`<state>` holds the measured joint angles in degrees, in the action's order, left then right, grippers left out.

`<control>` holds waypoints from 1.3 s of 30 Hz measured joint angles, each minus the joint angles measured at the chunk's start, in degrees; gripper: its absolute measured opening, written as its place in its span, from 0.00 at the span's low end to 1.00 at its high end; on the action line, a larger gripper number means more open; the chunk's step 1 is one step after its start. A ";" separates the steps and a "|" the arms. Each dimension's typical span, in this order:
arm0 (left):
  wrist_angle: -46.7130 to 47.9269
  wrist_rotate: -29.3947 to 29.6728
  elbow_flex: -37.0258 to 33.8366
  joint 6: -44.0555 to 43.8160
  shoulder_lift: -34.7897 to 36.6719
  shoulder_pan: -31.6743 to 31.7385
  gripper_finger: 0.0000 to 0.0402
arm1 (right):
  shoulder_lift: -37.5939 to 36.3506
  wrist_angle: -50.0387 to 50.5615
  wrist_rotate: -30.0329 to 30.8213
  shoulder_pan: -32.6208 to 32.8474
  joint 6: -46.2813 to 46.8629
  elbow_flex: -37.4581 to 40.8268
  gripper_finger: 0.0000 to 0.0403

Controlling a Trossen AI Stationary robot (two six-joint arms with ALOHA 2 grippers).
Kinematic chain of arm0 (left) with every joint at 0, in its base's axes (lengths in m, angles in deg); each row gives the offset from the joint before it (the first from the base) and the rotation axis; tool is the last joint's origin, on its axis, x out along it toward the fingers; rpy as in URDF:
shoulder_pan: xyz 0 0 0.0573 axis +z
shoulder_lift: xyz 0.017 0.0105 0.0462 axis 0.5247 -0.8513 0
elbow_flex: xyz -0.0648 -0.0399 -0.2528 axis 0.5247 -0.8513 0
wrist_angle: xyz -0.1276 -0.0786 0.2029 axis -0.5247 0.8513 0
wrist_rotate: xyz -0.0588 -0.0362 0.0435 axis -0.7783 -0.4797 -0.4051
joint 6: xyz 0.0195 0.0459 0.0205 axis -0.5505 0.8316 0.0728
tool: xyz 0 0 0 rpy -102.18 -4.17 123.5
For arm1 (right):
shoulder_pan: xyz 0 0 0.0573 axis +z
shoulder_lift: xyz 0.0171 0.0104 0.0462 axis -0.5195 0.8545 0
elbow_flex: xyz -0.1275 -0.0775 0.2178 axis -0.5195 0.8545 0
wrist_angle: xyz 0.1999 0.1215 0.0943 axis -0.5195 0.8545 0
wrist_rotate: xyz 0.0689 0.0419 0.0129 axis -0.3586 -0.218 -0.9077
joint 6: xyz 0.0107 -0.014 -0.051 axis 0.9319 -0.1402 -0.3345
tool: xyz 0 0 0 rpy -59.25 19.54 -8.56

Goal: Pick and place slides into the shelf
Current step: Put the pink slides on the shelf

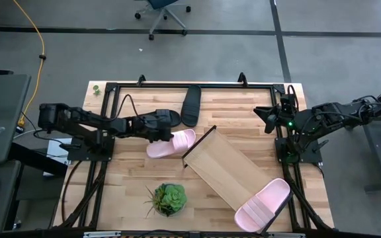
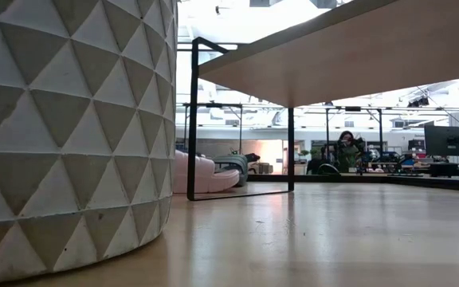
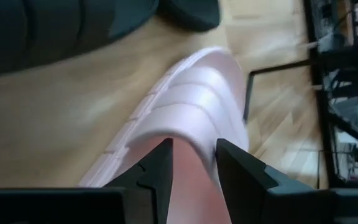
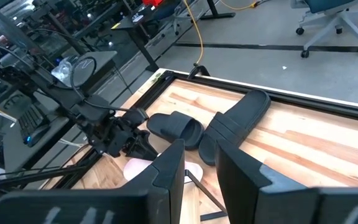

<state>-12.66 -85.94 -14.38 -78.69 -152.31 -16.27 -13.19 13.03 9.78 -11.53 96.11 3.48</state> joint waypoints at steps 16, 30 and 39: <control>-0.11 -1.54 6.85 3.46 -7.45 -0.02 0.28 | -0.01 -0.02 -0.08 0.00 0.14 0.02 0.20; 0.44 -1.48 6.85 4.39 -7.51 -0.02 0.27 | 0.00 0.02 -0.42 0.00 -0.47 0.02 0.20; 0.61 -1.50 6.85 8.41 -7.49 -0.02 0.02 | 0.00 0.04 -0.42 0.00 -0.47 0.02 0.20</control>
<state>-12.05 -87.43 -7.53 -70.28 -159.80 -16.30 -13.19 13.08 9.37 -11.53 95.64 3.50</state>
